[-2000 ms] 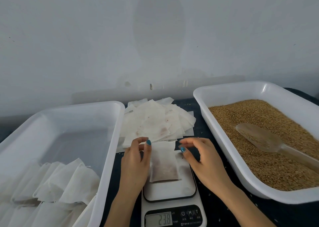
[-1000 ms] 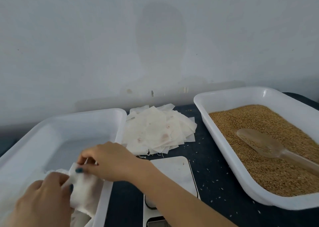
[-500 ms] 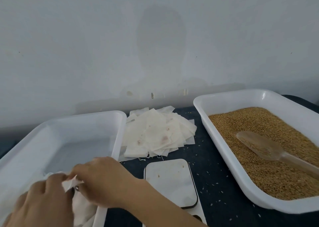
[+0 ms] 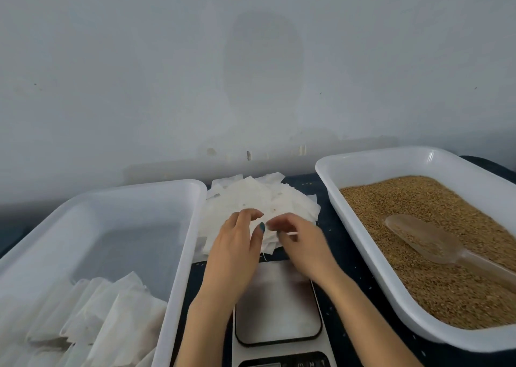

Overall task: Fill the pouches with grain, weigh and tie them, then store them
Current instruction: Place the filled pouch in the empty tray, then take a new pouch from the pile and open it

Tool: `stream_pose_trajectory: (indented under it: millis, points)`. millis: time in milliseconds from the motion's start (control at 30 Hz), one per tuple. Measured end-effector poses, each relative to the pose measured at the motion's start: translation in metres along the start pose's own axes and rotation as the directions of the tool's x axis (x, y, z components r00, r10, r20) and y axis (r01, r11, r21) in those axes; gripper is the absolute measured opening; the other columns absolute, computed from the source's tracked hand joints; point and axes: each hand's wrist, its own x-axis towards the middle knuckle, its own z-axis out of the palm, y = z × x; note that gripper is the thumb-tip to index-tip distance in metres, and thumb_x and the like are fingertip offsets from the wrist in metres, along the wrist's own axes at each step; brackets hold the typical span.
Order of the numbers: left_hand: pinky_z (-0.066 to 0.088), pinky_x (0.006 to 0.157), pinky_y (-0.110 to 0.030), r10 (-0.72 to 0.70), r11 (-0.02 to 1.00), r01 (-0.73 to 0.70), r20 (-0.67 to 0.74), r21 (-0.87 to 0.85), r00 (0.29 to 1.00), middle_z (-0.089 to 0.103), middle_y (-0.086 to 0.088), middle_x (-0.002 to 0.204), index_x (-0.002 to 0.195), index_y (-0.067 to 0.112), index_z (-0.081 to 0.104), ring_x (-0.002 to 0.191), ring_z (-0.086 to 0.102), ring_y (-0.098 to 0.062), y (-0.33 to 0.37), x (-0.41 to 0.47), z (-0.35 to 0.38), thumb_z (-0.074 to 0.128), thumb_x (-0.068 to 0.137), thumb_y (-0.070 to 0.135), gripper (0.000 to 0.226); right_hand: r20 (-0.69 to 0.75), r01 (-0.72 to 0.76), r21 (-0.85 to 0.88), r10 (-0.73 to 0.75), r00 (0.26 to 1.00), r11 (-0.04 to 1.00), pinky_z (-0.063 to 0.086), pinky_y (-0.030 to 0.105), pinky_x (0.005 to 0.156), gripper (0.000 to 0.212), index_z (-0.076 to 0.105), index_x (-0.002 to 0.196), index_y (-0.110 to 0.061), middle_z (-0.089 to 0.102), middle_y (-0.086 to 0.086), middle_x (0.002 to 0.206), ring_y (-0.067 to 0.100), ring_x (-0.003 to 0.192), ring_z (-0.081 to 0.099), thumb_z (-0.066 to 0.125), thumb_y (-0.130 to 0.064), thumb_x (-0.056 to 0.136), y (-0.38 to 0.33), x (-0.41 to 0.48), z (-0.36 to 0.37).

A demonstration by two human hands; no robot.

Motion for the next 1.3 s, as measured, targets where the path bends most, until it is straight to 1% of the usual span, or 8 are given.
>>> stream_pose_trajectory:
  millis: [33,133,233,433,800,933,1067,1300]
  points:
    - [0.040,0.094,-0.022,-0.024,1.000,0.023,0.029,0.014,0.999,0.055,0.010,0.129,0.128,0.024,0.054,0.120,0.050,-0.010,-0.010,0.007,0.008,0.048,0.102,0.023,0.027,-0.040,-0.084,-0.175,0.079,0.996,0.981,0.050,0.016,0.085,0.029,0.070,0.102,-0.027,0.072,-0.015,0.099,-0.003,0.096,0.065,0.055,-0.003,0.095,0.042,-0.066,-0.065]
    - [0.038,0.089,-0.020,-0.119,0.991,0.111,0.118,0.068,0.986,0.056,0.005,0.129,0.125,0.025,0.057,0.115,0.052,-0.011,-0.041,0.028,0.031,0.050,0.101,0.022,0.025,-0.168,-0.342,-0.022,0.334,0.927,0.939,0.051,0.015,0.080,0.025,0.069,0.105,-0.023,0.073,-0.014,0.094,-0.004,0.086,0.067,0.054,-0.005,0.096,0.101,-0.092,-0.086]
    - [0.040,0.094,-0.025,-0.190,0.981,0.185,0.093,0.056,0.977,0.050,0.001,0.136,0.129,0.025,0.053,0.117,0.051,-0.015,-0.057,0.043,0.045,0.055,0.098,0.031,0.032,-0.148,-0.377,0.050,0.380,0.913,0.925,0.047,0.011,0.070,0.022,0.068,0.104,-0.023,0.074,-0.013,0.088,-0.003,0.076,0.067,0.053,-0.007,0.099,0.105,-0.083,-0.081]
    - [0.046,0.096,-0.035,-0.226,0.968,0.217,0.057,0.129,0.972,0.044,0.001,0.141,0.145,0.023,0.037,0.119,0.050,-0.021,-0.070,0.057,0.054,0.068,0.087,0.040,0.067,-0.125,-0.392,0.136,0.408,0.904,0.910,0.054,0.024,0.082,0.022,0.069,0.104,-0.024,0.075,-0.011,0.088,0.002,0.079,0.069,0.054,-0.009,0.099,0.116,-0.086,-0.085]
    - [0.039,0.074,-0.024,-0.253,0.967,0.253,-0.156,-0.024,0.955,0.058,0.005,0.097,0.103,0.019,0.061,0.089,0.058,-0.015,-0.076,0.053,0.052,0.056,0.098,0.026,0.010,-0.102,-0.401,0.126,0.414,0.905,0.908,0.055,0.026,0.082,0.024,0.069,0.104,-0.024,0.076,-0.012,0.090,0.005,0.081,0.070,0.054,-0.007,0.098,0.119,-0.086,-0.086]
    - [0.040,0.072,-0.022,-0.220,0.976,0.214,-0.234,-0.050,0.947,0.063,0.009,0.091,0.090,0.021,0.061,0.087,0.057,-0.011,-0.073,0.051,0.048,0.058,0.098,0.027,0.011,-0.130,-0.358,0.126,0.374,0.919,0.925,0.050,0.013,0.072,0.022,0.069,0.104,-0.024,0.075,-0.011,0.091,0.000,0.080,0.068,0.056,-0.007,0.098,0.113,-0.086,-0.086]
    - [0.041,0.058,-0.006,-0.277,0.937,0.204,-0.246,-0.282,0.929,0.063,0.011,0.075,0.078,0.025,0.052,0.069,0.060,-0.002,-0.062,0.050,0.037,0.061,0.097,0.026,0.021,-0.181,-0.262,0.105,0.278,0.943,0.959,0.048,0.007,0.076,0.019,0.070,0.103,-0.023,0.074,-0.010,0.092,-0.004,0.088,0.066,0.062,-0.007,0.094,0.103,-0.086,-0.086]
    - [0.057,0.058,-0.025,-0.463,0.615,0.273,-0.059,-0.740,0.885,0.065,-0.003,0.092,0.092,0.022,0.048,0.064,0.071,-0.007,-0.032,0.060,0.022,0.048,0.104,0.024,0.012,-0.164,-0.227,0.181,0.257,0.952,0.957,0.059,0.026,0.079,0.019,0.065,0.113,-0.025,0.070,-0.012,0.109,0.005,0.096,0.068,0.066,-0.025,0.094,0.096,-0.084,-0.088]
